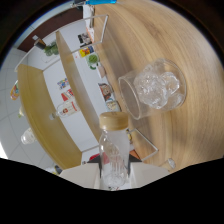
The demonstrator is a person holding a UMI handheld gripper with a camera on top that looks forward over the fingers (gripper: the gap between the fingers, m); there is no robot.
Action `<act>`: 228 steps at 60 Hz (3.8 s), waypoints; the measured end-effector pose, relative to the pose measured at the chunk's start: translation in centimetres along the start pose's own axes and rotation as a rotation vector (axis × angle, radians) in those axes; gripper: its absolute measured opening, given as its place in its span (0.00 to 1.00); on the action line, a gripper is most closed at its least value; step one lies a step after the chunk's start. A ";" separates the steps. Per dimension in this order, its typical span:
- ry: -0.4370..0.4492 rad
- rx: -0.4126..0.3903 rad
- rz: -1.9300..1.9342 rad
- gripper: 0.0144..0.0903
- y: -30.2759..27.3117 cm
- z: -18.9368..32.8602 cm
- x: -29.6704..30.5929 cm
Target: Make me a cup of Mount Fuji.
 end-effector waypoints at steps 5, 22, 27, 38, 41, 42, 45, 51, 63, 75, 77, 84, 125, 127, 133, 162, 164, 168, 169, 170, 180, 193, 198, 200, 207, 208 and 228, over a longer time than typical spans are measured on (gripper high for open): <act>0.014 -0.009 -0.053 0.33 0.3 0.0 -0.1; 0.102 0.098 -0.976 0.34 0.9 -1.0 -3.6; 0.154 0.121 -1.281 0.34 1.3 -0.4 -3.4; 0.267 0.070 -1.648 0.33 1.2 1.5 1.3; 0.308 0.058 -1.706 0.33 0.7 1.9 2.7; 0.320 0.052 -1.723 0.33 0.6 2.0 3.2; 0.348 0.037 -1.764 0.33 0.4 2.3 4.4; 0.401 0.014 -1.827 0.33 -0.3 2.8 6.5; 0.492 -0.009 -1.853 0.34 -1.3 2.8 9.0; 0.503 -0.020 -1.867 0.37 -1.4 2.2 9.7; 0.499 -0.020 -1.873 0.37 -1.3 1.9 9.8; 0.496 -0.035 -1.896 0.39 -1.1 1.2 10.1; 0.526 0.036 -1.841 0.95 -1.0 -8.7 -4.1; 0.522 0.051 -1.833 0.94 -1.1 -8.9 -5.8; 0.496 0.088 -1.825 0.94 -0.8 -8.5 -11.5; 0.274 0.227 -1.924 0.92 0.5 2.4 -30.0; 0.270 0.228 -1.923 0.86 0.1 3.4 -29.9; 0.277 0.233 -1.925 0.78 -0.9 4.8 -29.6; 0.281 0.231 -1.923 0.77 -1.0 5.1 -29.4; 0.283 0.228 -1.922 0.76 -1.1 5.4 -29.3; 0.268 0.245 -1.896 0.47 -1.6 6.1 -29.3; 0.243 0.208 -1.900 0.44 -0.9 5.1 -29.4; 0.191 0.211 -1.899 0.44 0.3 3.4 -30.5; 0.171 0.211 -1.899 0.44 0.6 2.5 -30.9; 0.150 0.212 -1.870 0.44 0.0 -0.8 -30.9; 0.149 0.212 -1.866 0.43 -0.2 -1.4 -30.8; 0.396 0.170 -1.790 0.43 -12.3 -6.5 -14.4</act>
